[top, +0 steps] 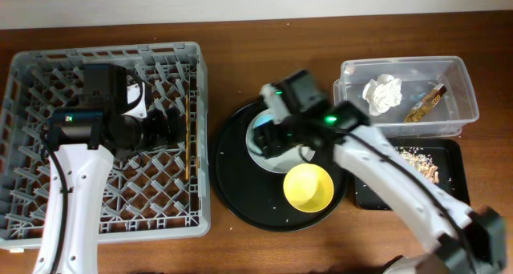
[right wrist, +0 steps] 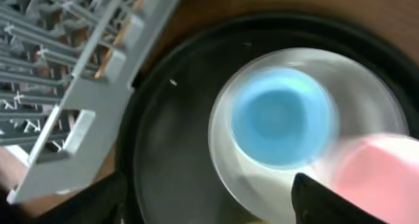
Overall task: Sort waste into correct bins and load items into the dishwasher rack
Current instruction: 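Lift the blue cup off the plate with the right gripper, then hand the blue cup from the right gripper to the left gripper, then place the blue cup upside down in the rack with the left gripper, then lift the pink cup with the right gripper and pass it toward the left gripper, then take the pink cup with the left gripper and release the right gripper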
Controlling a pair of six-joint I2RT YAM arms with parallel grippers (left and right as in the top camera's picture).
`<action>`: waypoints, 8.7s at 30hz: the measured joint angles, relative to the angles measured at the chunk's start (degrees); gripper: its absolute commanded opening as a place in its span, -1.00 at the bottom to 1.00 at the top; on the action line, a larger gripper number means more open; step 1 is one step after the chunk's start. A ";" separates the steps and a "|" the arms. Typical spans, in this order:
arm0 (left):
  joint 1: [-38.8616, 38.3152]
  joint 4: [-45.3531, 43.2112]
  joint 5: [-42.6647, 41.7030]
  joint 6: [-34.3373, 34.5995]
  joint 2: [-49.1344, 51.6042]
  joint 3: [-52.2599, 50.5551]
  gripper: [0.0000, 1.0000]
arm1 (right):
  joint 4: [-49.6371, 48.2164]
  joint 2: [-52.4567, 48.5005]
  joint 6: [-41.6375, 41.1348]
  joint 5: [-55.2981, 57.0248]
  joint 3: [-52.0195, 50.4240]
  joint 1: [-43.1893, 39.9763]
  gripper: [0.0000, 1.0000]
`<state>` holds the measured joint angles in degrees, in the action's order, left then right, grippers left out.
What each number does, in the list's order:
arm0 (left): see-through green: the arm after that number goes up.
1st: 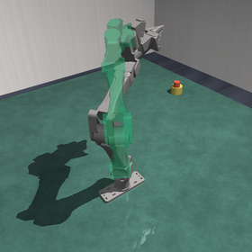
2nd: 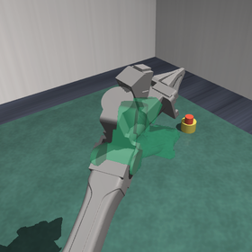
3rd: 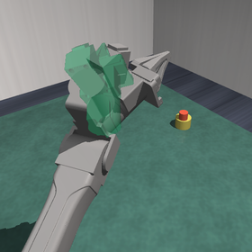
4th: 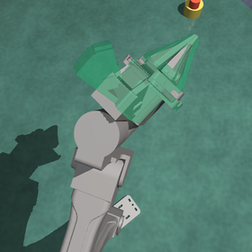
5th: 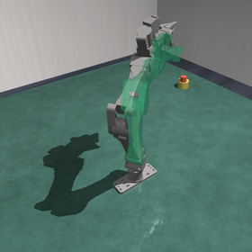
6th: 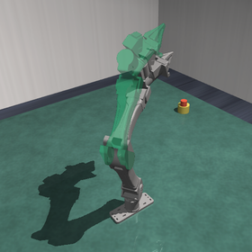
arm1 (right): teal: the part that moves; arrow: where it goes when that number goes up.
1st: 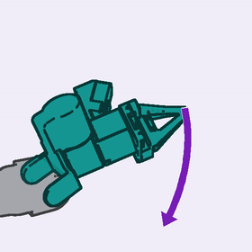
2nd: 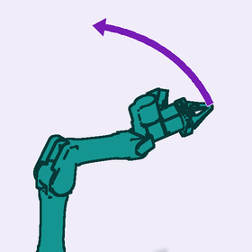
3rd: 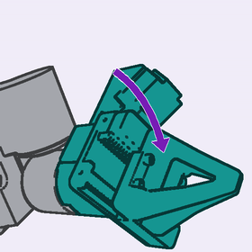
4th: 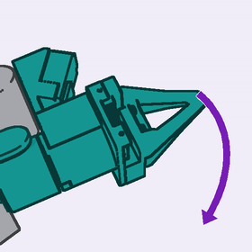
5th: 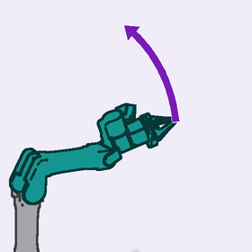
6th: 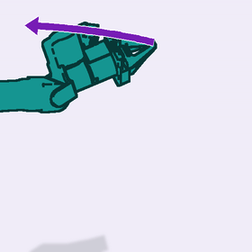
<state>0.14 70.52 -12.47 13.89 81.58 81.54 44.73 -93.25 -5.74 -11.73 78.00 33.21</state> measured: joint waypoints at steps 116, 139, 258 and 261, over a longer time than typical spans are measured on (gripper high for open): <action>0.76 -14.25 -24.11 -5.97 -2.62 4.07 -0.47 | 41.99 9.51 18.67 -22.03 28.15 -22.93 -0.79; 0.59 -24.41 16.02 1.36 23.82 4.17 0.91 | 42.95 9.49 14.23 -12.70 28.17 -23.39 -0.67; -7.08 -5.20 -66.18 -31.71 -2.40 12.00 0.13 | 46.53 -8.13 25.90 -55.63 61.72 -15.21 -0.22; -7.08 -5.18 -66.20 -31.71 -2.40 12.00 0.13 | 47.21 -8.13 25.75 -55.65 61.72 -19.12 -0.80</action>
<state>-6.94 65.34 -78.67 -17.82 79.18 93.54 91.94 -101.38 20.01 -67.37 139.72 14.09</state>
